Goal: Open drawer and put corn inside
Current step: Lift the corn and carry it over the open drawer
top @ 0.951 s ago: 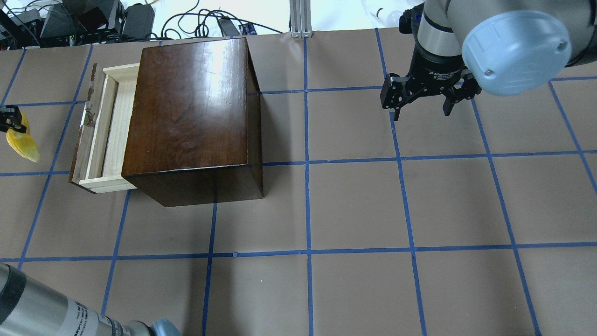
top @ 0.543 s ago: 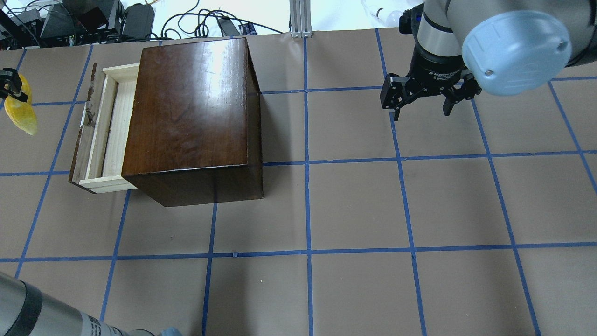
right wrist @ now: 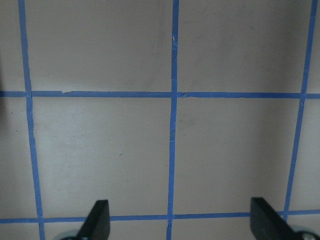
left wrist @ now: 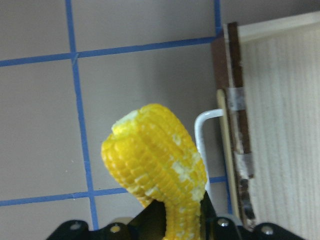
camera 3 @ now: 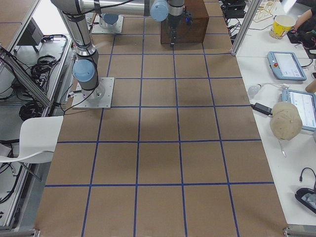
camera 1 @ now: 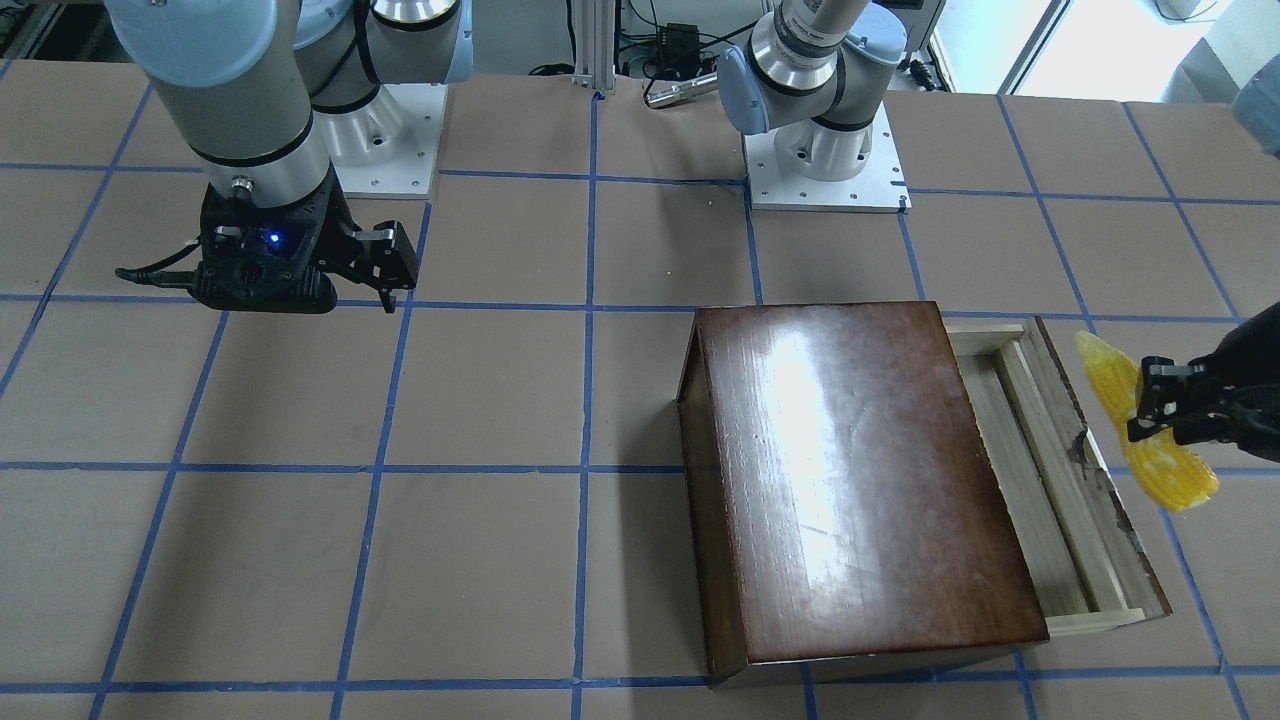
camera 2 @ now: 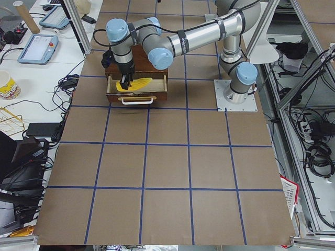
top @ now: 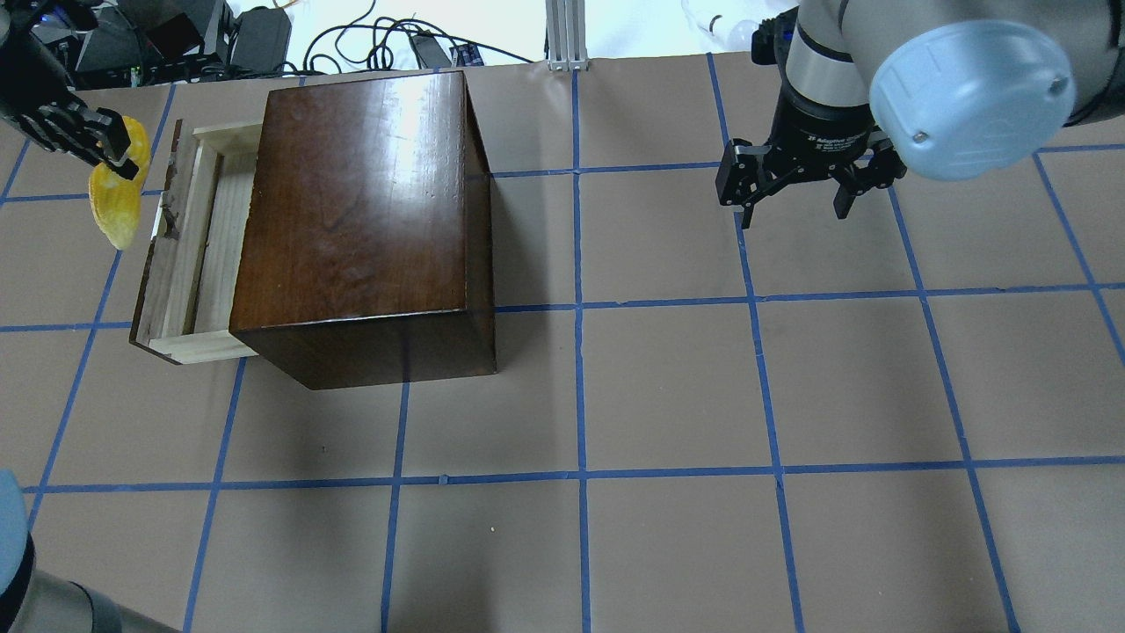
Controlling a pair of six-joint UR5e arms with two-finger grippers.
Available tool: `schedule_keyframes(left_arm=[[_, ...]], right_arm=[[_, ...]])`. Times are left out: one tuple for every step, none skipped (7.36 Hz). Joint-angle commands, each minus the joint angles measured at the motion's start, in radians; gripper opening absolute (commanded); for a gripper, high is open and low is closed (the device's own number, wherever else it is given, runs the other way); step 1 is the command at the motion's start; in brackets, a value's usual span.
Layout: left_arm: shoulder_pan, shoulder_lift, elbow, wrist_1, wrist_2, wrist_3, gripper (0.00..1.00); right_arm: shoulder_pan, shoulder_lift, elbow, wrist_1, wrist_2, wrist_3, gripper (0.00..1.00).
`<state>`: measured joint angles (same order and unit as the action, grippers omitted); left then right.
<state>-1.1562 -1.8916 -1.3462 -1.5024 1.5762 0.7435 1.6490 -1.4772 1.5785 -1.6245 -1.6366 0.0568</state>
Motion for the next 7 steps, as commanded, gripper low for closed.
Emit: schedule_keyframes(left_arm=[[-0.031, 0.020, -0.063, 0.008, 0.030, 0.137, 0.00], [-0.045, 0.017, -0.061, 0.011, 0.044, 0.189, 0.00], [-0.048, -0.001, -0.059, 0.014, 0.048, 0.189, 0.00], [-0.051, -0.015, -0.060, 0.031, 0.044, 0.182, 0.00], [-0.054, -0.020, -0.059, 0.050, 0.038, 0.169, 0.00], [-0.056, -0.030, -0.057, 0.056, 0.019, 0.116, 0.00], [-0.057, -0.034, -0.059, 0.057, 0.007, 0.091, 0.00]], right_arm=[[0.000, 0.000, 0.000, 0.000, 0.000, 0.000, 1.00], [0.000, 0.000, 0.000, 0.000, 0.000, 0.000, 1.00], [0.000, -0.002, -0.002, 0.000, 0.000, 0.000, 1.00], [0.000, 0.000, 0.000, -0.002, 0.000, 0.000, 1.00], [0.000, 0.000, 0.000, 0.000, 0.000, 0.000, 1.00], [0.000, 0.000, 0.000, -0.002, 0.000, 0.000, 1.00], [0.000, -0.002, 0.000, 0.000, -0.002, 0.000, 1.00]])
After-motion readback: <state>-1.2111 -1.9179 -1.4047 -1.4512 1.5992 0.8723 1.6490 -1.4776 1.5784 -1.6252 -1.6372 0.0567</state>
